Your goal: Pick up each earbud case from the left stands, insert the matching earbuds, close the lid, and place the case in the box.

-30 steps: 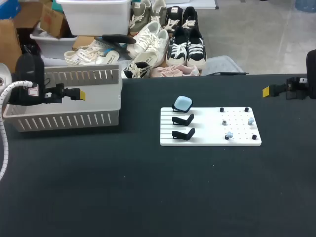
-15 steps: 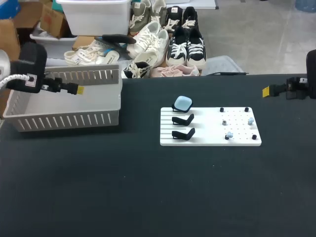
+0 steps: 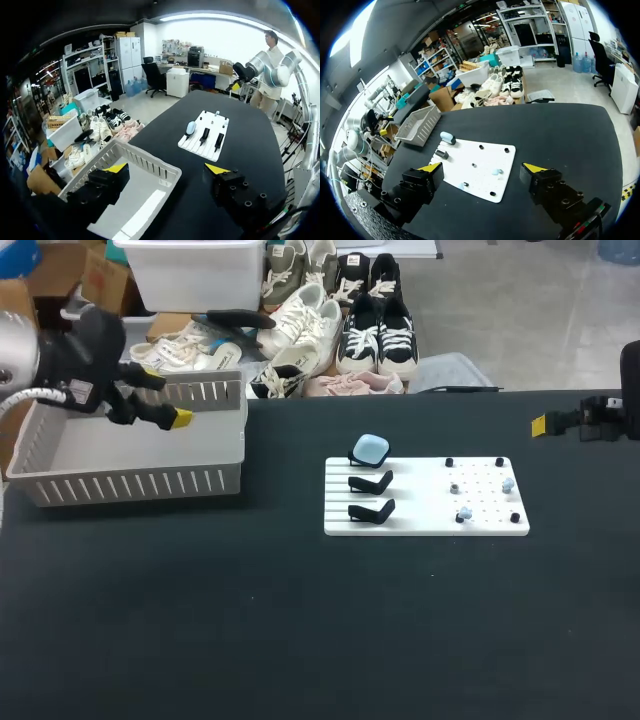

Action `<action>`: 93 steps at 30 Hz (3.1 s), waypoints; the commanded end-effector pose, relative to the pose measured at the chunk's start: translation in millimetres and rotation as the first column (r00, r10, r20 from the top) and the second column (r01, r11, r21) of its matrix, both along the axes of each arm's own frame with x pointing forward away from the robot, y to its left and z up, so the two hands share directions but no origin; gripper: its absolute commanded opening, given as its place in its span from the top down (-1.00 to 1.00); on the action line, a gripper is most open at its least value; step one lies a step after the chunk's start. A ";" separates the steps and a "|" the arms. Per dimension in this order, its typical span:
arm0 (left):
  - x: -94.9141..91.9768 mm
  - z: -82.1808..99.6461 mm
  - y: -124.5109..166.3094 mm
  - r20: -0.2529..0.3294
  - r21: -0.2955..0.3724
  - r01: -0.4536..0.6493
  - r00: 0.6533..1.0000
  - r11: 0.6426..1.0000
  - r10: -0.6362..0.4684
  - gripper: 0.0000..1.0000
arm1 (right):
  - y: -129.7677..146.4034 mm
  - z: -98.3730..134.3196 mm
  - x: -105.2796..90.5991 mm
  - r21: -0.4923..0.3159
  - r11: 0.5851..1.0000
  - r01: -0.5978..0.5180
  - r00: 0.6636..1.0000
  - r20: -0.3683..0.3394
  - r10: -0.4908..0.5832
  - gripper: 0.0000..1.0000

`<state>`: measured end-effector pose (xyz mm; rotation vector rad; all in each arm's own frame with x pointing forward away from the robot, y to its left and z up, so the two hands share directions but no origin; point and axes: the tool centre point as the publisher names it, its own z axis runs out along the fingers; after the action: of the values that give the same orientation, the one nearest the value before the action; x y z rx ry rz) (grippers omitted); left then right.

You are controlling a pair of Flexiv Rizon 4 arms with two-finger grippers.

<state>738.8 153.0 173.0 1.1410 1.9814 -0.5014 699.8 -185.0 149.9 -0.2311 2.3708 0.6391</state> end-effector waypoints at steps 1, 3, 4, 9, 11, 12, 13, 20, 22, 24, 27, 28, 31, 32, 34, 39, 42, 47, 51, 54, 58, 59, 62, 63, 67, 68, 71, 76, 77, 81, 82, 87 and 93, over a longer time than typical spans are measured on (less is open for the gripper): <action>5.3 -6.0 -7.0 0.106 -0.034 0.218 0.971 0.975 -0.213 -1.00 | -0.9 -0.3 0.8 0.002 1.000 -0.004 1.000 -0.001 0.004 -1.00; 6.1 -7.7 -14.3 0.121 -0.014 0.268 0.957 0.963 -0.264 -1.00 | -0.9 -0.3 0.8 0.002 1.000 -0.004 1.000 -0.001 0.004 -1.00; 6.4 -8.3 -18.1 0.131 -0.001 0.285 0.950 0.958 -0.283 -1.00 | -0.9 -0.3 0.8 0.002 1.000 -0.004 1.000 -0.001 0.004 -1.00; 13.6 -12.4 -35.5 0.146 0.013 0.360 0.922 0.933 -0.358 -1.00 | -0.9 -0.3 0.8 0.002 1.000 -0.004 1.000 -0.001 0.004 -1.00; 15.9 -14.7 -42.9 0.145 0.014 0.382 0.914 0.924 -0.380 -1.00 | -0.9 -0.3 0.8 0.002 1.000 -0.004 1.000 -0.001 0.004 -1.00; 16.6 -15.5 -46.8 0.150 0.008 0.396 0.907 0.918 -0.393 -1.00 | -0.9 -0.3 0.8 0.002 1.000 -0.004 1.000 -0.001 0.004 -1.00; 18.3 -17.3 -50.5 0.150 0.007 0.404 0.904 0.915 -0.400 -1.00 | -0.9 -0.3 0.8 0.002 1.000 -0.004 1.000 -0.001 0.004 -1.00; 27.5 -36.2 -78.2 0.141 0.006 0.449 0.884 0.894 -0.445 -1.00 | -0.9 -0.3 0.8 0.002 1.000 -0.004 1.000 -0.001 0.004 -1.00; 29.8 -38.4 -85.1 0.140 0.001 0.447 0.886 0.894 -0.443 -1.00 | -0.9 -0.3 0.8 0.002 1.000 -0.004 1.000 -0.001 0.004 -1.00; 35.8 -41.4 -91.9 0.138 -0.019 0.432 0.894 0.902 -0.426 -1.00 | -0.9 -0.3 0.8 0.002 1.000 -0.004 1.000 -0.001 0.004 -1.00; 40.0 -44.3 -102.8 0.134 -0.045 0.419 0.902 0.907 -0.411 -1.00 | -0.9 -0.3 0.8 0.002 1.000 -0.004 1.000 -0.001 0.004 -1.00; 40.9 -45.0 -106.6 0.133 -0.053 0.421 0.902 0.906 -0.411 -1.00 | -0.9 -0.3 0.8 0.002 1.000 -0.004 1.000 -0.001 0.004 -1.00; 41.8 -48.5 -117.8 0.129 -0.060 0.429 0.899 0.901 -0.419 -1.00 | -0.9 -0.3 0.8 0.002 1.000 -0.004 1.000 -0.001 0.004 -1.00; 42.4 -50.1 -121.3 0.128 -0.060 0.433 0.897 0.899 -0.423 -1.00 | -0.9 -0.3 0.8 0.002 1.000 -0.004 1.000 -0.001 0.004 -1.00; 43.8 -53.6 -127.8 0.128 -0.056 0.442 0.893 0.895 -0.432 -1.00 | -0.9 -0.3 0.8 0.002 1.000 -0.004 1.000 -0.001 0.004 -1.00; 48.9 -59.8 -140.3 0.130 -0.055 0.453 0.887 0.890 -0.443 -1.00 | -0.9 -0.3 0.8 0.002 1.000 -0.004 1.000 -0.001 0.004 -1.00; 50.7 -61.7 -146.3 0.130 -0.054 0.460 0.883 0.886 -0.450 -1.00 | -0.9 -0.3 0.8 0.002 1.000 -0.004 1.000 -0.001 0.004 -1.00; 50.2 -66.4 -155.0 0.125 -0.068 0.488 0.870 0.870 -0.478 -1.00 | -0.9 -0.3 0.8 0.002 1.000 -0.004 1.000 -0.001 0.004 -1.00; 50.7 -74.0 -162.3 0.122 -0.071 0.491 0.868 0.868 -0.481 -1.00 | -0.9 -0.3 0.8 0.002 1.000 -0.004 1.000 -0.001 0.004 -1.00; 52.7 -79.0 -166.1 0.119 -0.070 0.490 0.869 0.869 -0.481 -1.00 | -0.9 -0.3 0.8 0.002 1.000 -0.004 1.000 -0.001 0.004 -1.00; 53.6 -84.7 -172.7 0.116 -0.066 0.501 0.863 0.863 -0.492 -1.00 | -0.9 -0.3 0.8 0.002 1.000 -0.004 1.000 -0.001 0.004 -1.00; 54.0 -85.7 -173.9 0.115 -0.065 0.502 0.862 0.862 -0.494 -1.00 | -0.9 -0.3 0.8 0.002 1.000 -0.004 1.000 -0.001 0.004 -1.00; 53.7 -87.6 -180.3 0.108 -0.073 0.508 0.859 0.858 -0.500 -1.00 | -0.9 -0.3 0.8 0.002 1.000 -0.004 1.000 -0.001 0.004 -1.00; 53.0 -87.6 -182.3 0.106 -0.078 0.509 0.860 0.857 -0.500 -1.00 | -0.9 -0.3 0.8 0.002 1.000 -0.004 1.000 -0.001 0.004 -1.00; 52.0 -90.2 -190.8 0.081 -0.105 0.482 0.876 0.870 -0.476 -1.00 | -0.9 -0.3 0.8 0.002 1.000 -0.004 1.000 -0.001 0.004 -1.00; 51.4 -90.4 -192.6 0.080 -0.109 0.477 0.879 0.872 -0.470 -1.00 | -0.9 -0.3 0.8 0.002 1.000 -0.004 1.000 -0.001 0.004 -1.00; 51.1 -93.1 -198.0 0.073 -0.116 0.460 0.888 0.881 -0.454 -1.00 | -0.9 -0.3 0.8 0.002 1.000 -0.004 1.000 -0.001 0.004 -1.00; 48.5 -101.0 -206.3 0.066 -0.110 0.454 0.891 0.884 -0.449 -1.00 | -0.9 -0.3 0.8 0.002 1.000 -0.004 1.000 -0.001 0.004 -1.00; 48.6 -103.4 -207.9 0.062 -0.106 0.454 0.891 0.885 -0.449 -1.00 | -0.9 -0.3 0.8 0.002 1.000 -0.004 1.000 -0.001 0.004 -1.00; 50.6 -111.4 -213.7 0.052 -0.103 0.456 0.890 0.884 -0.454 -1.00 | -0.9 -0.3 0.8 0.002 1.000 -0.004 1.000 -0.001 0.004 -1.00; 52.4 -112.7 -214.7 0.049 -0.104 0.458 0.889 0.883 -0.455 -1.00 | -0.9 -0.3 0.8 0.002 1.000 -0.004 1.000 -0.001 0.004 -1.00; 61.1 -116.4 -218.9 0.040 -0.107 0.451 0.893 0.886 -0.449 -1.00 | -0.9 -0.3 0.8 0.002 1.000 -0.004 1.000 -0.001 0.004 -1.00; 62.3 -123.8 -226.6 0.030 -0.108 0.450 0.893 0.886 -0.450 -1.00 | -0.9 -0.3 0.8 0.002 1.000 -0.004 1.000 -0.001 0.004 -1.00</action>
<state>793.6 -67.8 53.9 1.5246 1.6494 -0.8300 699.8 -184.9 149.8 -0.2311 2.3709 0.6390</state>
